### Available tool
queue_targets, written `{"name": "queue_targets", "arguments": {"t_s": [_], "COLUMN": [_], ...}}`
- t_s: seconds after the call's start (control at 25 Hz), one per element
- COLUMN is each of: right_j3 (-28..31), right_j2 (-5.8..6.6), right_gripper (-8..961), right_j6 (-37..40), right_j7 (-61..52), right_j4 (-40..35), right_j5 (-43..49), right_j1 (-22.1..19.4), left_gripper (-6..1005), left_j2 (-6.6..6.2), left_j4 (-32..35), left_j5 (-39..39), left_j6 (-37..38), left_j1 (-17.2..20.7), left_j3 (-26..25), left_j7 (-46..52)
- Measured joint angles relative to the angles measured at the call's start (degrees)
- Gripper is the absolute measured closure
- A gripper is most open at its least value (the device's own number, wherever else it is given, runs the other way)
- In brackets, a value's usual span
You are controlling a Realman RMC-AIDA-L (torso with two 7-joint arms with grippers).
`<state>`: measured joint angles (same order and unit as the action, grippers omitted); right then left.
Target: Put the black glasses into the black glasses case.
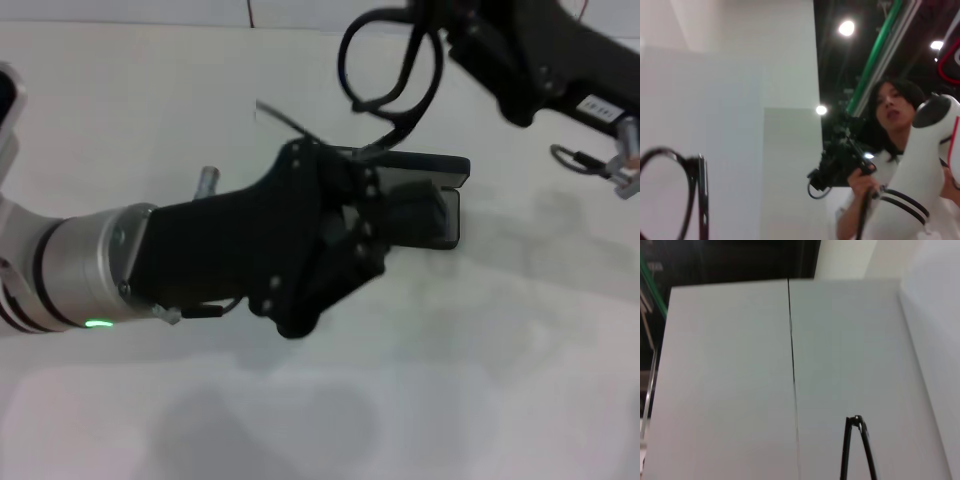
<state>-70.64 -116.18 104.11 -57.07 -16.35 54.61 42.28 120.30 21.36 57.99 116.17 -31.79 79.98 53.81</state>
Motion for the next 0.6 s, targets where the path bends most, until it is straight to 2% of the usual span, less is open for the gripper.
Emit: {"name": "queue_targets", "arguments": {"t_s": [0.2,0.6], "right_j3": [-1.9,-5.4], "right_j2": [0.0,0.0], "right_gripper": [885,885], "right_j6": [-1.5,-3.3], "right_j7": [0.1,-0.2], "right_j4": [-0.3,-0.7], "right_j5": [-0.1,-0.4], "right_j1": [0.2,0.6], "left_gripper": [949,949], "left_j2": [0.02,0.02], "left_j4": [-1.2,-3.1], "left_j5": [-3.1,-4.7], "left_j6": [-0.3,-3.1], "left_j1": [0.7,0.2], "left_j3": [-0.1,-0.4], "left_j7": [0.2,1.0]}}
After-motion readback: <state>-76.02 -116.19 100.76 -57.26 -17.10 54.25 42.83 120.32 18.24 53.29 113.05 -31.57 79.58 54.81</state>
